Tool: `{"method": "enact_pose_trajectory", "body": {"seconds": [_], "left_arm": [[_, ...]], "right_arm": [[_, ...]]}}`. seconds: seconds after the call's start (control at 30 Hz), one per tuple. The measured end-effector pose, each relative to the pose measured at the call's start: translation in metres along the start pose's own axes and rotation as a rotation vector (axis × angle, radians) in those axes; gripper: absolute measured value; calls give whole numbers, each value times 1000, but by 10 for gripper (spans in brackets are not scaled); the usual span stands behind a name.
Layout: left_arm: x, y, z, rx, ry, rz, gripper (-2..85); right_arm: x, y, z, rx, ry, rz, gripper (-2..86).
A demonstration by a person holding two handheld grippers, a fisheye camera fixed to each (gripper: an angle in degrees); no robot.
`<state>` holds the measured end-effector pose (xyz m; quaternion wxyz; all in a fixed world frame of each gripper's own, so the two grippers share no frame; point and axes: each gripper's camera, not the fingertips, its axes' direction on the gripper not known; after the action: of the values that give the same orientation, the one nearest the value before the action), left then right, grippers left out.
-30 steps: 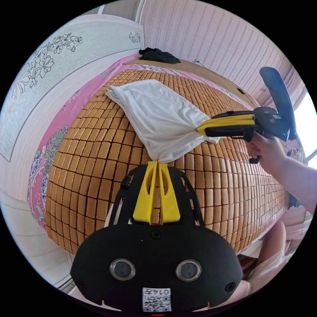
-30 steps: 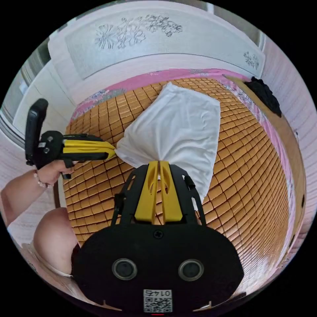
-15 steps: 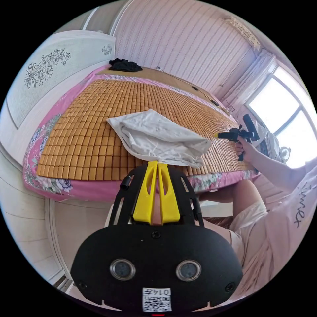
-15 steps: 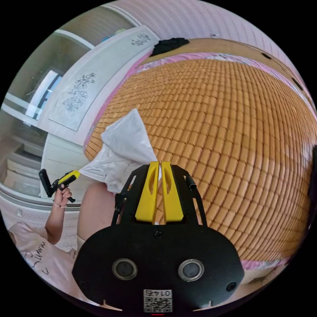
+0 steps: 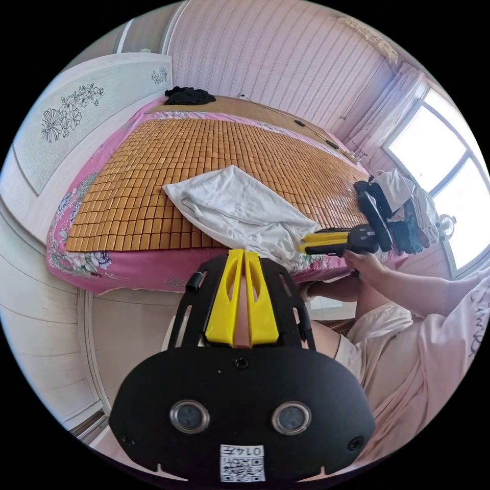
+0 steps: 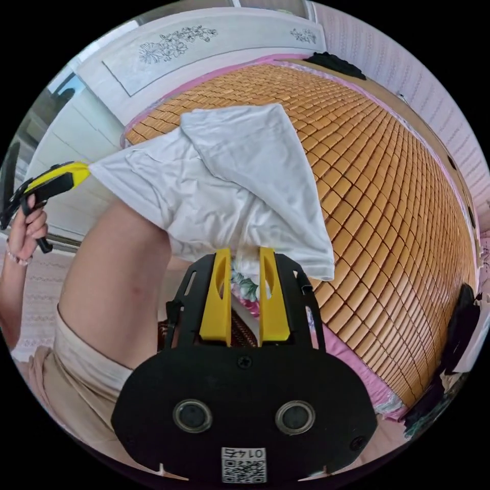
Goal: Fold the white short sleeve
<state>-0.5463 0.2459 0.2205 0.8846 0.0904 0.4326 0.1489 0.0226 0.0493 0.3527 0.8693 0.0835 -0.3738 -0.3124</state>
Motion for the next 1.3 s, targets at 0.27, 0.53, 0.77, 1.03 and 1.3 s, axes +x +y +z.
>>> {"method": "enact_pose_trajectory", "body": {"seconds": [0.27,0.53,0.77,1.03,1.3], "left_arm": [[8,42,-80,191,-20,-48,-10],[26,67,-235,643,79,-61,-10],[91,134,-371,983,188,101,-10],[171,204,-464,1155,235,322,-10],[206,207,-506,1284,148,342,-10]], "right_arm": [[109,72,-177,353,-530,189,4],[177,169,-398,869,-753,191,0],[171,291,-563,1208,-786,39,-1],[111,393,-710,1368,-533,-166,-1],[73,423,-797,1446,-425,-293,-1]]}}
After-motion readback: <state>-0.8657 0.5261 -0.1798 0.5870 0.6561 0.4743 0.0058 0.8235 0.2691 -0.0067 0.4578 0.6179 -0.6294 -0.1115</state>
